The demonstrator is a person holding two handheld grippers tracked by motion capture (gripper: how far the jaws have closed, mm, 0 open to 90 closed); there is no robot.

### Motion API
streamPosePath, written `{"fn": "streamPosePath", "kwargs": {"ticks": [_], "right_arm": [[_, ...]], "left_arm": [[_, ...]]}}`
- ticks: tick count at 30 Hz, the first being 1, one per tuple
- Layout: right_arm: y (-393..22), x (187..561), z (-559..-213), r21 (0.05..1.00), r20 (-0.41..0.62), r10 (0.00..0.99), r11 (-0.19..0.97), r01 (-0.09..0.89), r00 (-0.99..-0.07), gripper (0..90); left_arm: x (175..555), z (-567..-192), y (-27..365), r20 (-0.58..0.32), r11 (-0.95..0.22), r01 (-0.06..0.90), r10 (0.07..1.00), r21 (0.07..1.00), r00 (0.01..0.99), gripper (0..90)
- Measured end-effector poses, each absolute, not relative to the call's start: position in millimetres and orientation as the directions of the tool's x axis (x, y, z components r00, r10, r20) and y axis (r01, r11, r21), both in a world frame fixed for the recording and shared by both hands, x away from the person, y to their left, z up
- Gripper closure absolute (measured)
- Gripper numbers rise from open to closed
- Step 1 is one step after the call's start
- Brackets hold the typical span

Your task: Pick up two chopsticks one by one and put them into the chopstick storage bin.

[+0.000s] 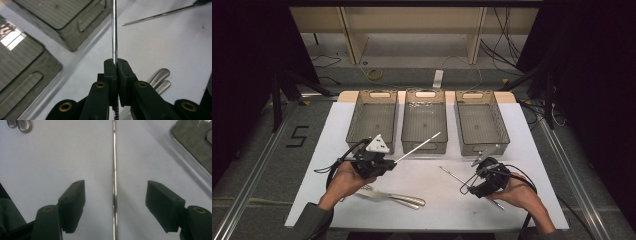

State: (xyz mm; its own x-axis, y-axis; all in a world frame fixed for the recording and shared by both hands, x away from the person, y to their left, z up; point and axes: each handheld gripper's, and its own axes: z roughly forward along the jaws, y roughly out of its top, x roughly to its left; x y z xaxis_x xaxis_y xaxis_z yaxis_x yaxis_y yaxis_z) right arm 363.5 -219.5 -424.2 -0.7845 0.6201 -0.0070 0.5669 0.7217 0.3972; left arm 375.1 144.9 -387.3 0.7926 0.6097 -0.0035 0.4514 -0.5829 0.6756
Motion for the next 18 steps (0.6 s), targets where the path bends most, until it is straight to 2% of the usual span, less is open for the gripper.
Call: {"fn": "streamPosePath", "kwargs": {"ticks": [9, 18], "right_arm": [[-227.6, 364.6, -434.9, 0.364, -0.018, 0.642, 0.718, 0.593, -0.766, 33.8], [-230.4, 363.7, -443.2, 0.342, -0.005, 0.652, 0.713, 0.612, -0.758, 29.7]], "left_arm": [[399.5, -378.2, 171.8, -0.013, -0.491, 0.508, 0.71, 0.707, 0.704, 86.4], [429.1, -372.9, 195.2, -0.04, -0.388, 0.557, 0.795, 0.734, 0.606, 86.4]]}}
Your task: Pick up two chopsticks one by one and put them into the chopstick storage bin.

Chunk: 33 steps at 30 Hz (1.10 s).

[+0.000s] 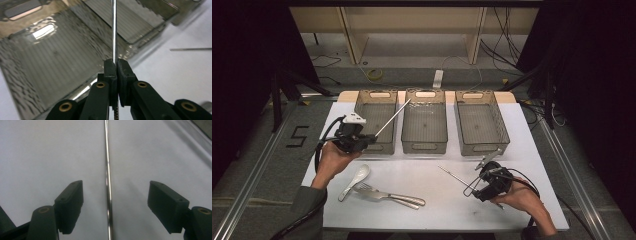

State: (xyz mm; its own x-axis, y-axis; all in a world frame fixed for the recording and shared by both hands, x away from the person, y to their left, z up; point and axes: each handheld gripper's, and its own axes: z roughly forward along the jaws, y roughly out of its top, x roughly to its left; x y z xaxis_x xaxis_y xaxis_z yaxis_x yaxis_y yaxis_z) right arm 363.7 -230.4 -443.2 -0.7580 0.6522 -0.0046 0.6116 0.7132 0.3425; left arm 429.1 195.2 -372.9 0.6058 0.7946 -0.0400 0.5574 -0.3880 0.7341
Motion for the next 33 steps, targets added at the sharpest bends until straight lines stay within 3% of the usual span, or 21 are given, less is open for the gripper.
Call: {"fn": "streamPosePath", "kwargs": {"ticks": [21, 33], "right_arm": [[-229.1, 363.4, -446.1, 0.323, -0.001, 0.649, 0.72, 0.614, -0.76, 30.3], [-228.2, 363.5, -446.7, 0.323, 0.001, 0.645, 0.723, 0.611, -0.764, 30.2]], "left_arm": [[489.5, -390.0, 221.6, -0.064, -0.273, 0.662, 0.896, 0.698, 0.438, 86.3], [509.0, -399.6, 224.6, -0.073, -0.249, 0.688, 0.913, 0.681, 0.402, 86.3]]}}
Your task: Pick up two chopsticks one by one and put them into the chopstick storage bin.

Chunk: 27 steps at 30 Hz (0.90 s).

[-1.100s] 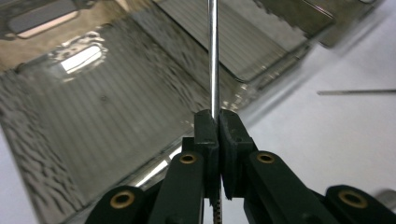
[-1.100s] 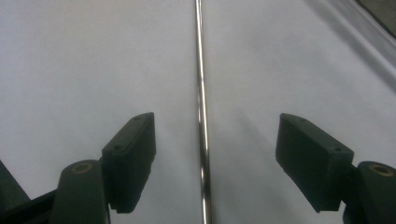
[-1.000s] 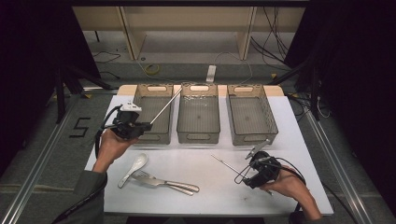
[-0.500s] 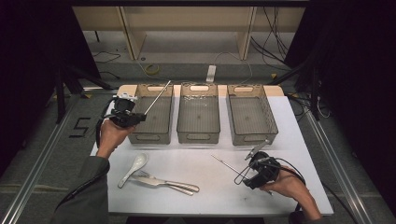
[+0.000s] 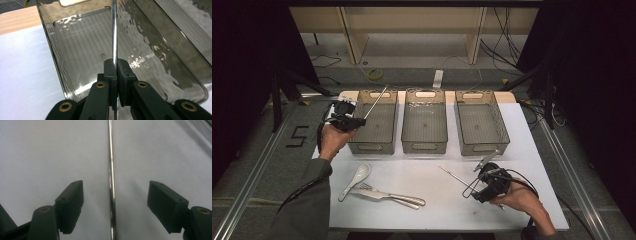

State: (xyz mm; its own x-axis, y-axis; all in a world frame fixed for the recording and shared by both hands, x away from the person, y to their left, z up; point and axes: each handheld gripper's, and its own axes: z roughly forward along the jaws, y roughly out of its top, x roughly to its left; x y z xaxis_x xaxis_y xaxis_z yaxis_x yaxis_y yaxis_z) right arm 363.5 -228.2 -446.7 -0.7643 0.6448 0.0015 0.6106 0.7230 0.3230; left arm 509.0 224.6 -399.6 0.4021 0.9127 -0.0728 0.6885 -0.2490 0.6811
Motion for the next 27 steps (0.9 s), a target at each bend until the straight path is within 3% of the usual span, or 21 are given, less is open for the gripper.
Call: {"fn": "streamPosePath", "kwargs": {"ticks": [11, 12, 14, 18, 24, 27], "right_arm": [[-227.3, 363.2, -447.4, 0.32, 0.007, 0.64, 0.727, 0.608, -0.769, 30.2], [-227.4, 363.2, -447.4, 0.321, 0.007, 0.64, 0.727, 0.608, -0.769, 30.2], [-227.7, 363.3, -447.2, 0.321, 0.008, 0.64, 0.726, 0.608, -0.769, 30.2], [-228.6, 363.6, -446.5, 0.324, 0.008, 0.643, 0.723, 0.61, -0.766, 30.2], [-230.3, 364.2, -444.1, 0.319, 0.008, 0.646, 0.721, 0.615, -0.763, 32.2], [-231.7, 365.5, -442.7, 0.316, 0.009, 0.647, 0.721, 0.617, -0.762, 34.4]], "left_arm": [[519.9, -413.9, 221.0, -0.081, -0.231, 0.732, 0.928, 0.64, 0.364, 84.8], [520.7, -414.3, 221.3, -0.084, -0.226, 0.737, 0.93, 0.637, 0.358, 82.4], [521.1, -413.4, 220.8, -0.092, -0.208, 0.738, 0.935, 0.642, 0.344, 65.3], [516.8, -405.6, 217.0, -0.101, -0.198, 0.729, 0.933, 0.655, 0.344, 47.6], [495.1, -385.1, 208.6, -0.15, -0.198, 0.701, 0.903, 0.685, 0.402, 29.1], [478.9, -374.9, 205.6, -0.157, -0.213, 0.672, 0.882, 0.709, 0.445, 24.5]]}}
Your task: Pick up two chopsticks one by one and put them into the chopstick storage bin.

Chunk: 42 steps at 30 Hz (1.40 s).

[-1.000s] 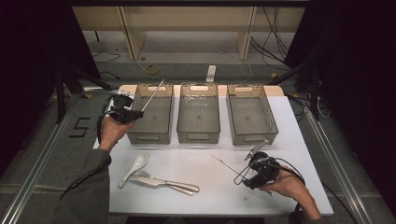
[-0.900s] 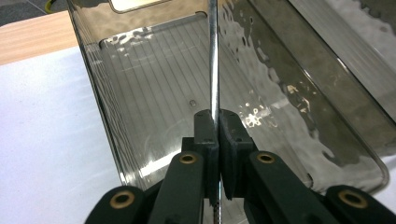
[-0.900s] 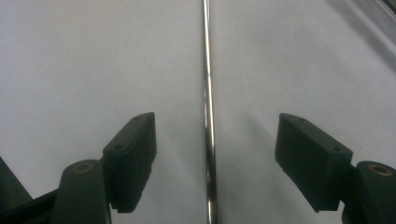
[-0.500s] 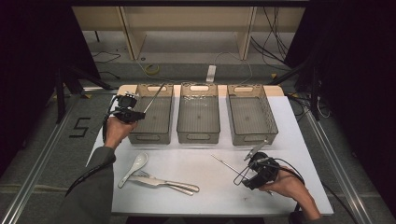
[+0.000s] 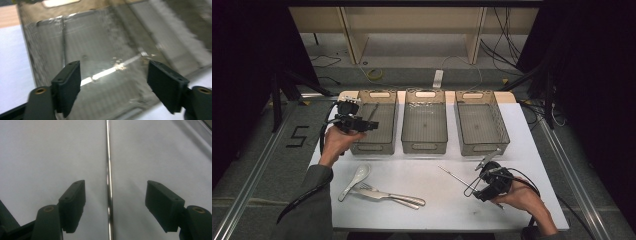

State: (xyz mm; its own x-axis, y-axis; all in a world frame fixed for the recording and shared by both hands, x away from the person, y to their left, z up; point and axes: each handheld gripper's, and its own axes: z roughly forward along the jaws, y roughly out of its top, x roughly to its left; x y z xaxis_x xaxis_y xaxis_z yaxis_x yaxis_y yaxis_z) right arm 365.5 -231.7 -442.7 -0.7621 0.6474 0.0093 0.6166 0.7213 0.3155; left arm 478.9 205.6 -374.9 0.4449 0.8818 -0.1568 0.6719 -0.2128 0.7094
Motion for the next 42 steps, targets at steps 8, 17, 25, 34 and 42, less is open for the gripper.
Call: {"fn": "streamPosePath", "kwargs": {"ticks": [8, 17, 25, 34, 42], "right_arm": [[-227.6, 366.9, -442.1, 0.281, 0.002, 0.642, 0.736, 0.616, -0.767, 37.3], [-222.1, 370.2, -442.5, 0.241, -0.002, 0.629, 0.754, 0.611, -0.777, 46.0], [-219.9, 373.1, -444.2, 0.217, 0.0, 0.616, 0.769, 0.601, -0.788, 54.9], [-221.5, 374.7, -449.3, 0.174, -0.008, 0.617, 0.776, 0.607, -0.787, 66.9], [-219.3, 374.2, -451.9, 0.149, -0.008, 0.607, 0.786, 0.6, -0.794, 74.2]], "left_arm": [[448.7, -366.6, 204.5, -0.172, -0.208, 0.628, 0.855, 0.75, 0.489, 17.3], [418.5, -386.2, 191.9, -0.184, -0.222, 0.607, 0.826, 0.763, 0.534, 16.0], [393.6, -403.4, 179.3, -0.182, -0.24, 0.576, 0.795, 0.782, 0.579, 15.9], [370.6, -405.5, 173.0, -0.214, -0.223, 0.544, 0.749, 0.809, 0.627, 15.9], [360.7, -410.2, 170.3, -0.187, -0.255, 0.527, 0.74, 0.811, 0.646, 15.9]]}}
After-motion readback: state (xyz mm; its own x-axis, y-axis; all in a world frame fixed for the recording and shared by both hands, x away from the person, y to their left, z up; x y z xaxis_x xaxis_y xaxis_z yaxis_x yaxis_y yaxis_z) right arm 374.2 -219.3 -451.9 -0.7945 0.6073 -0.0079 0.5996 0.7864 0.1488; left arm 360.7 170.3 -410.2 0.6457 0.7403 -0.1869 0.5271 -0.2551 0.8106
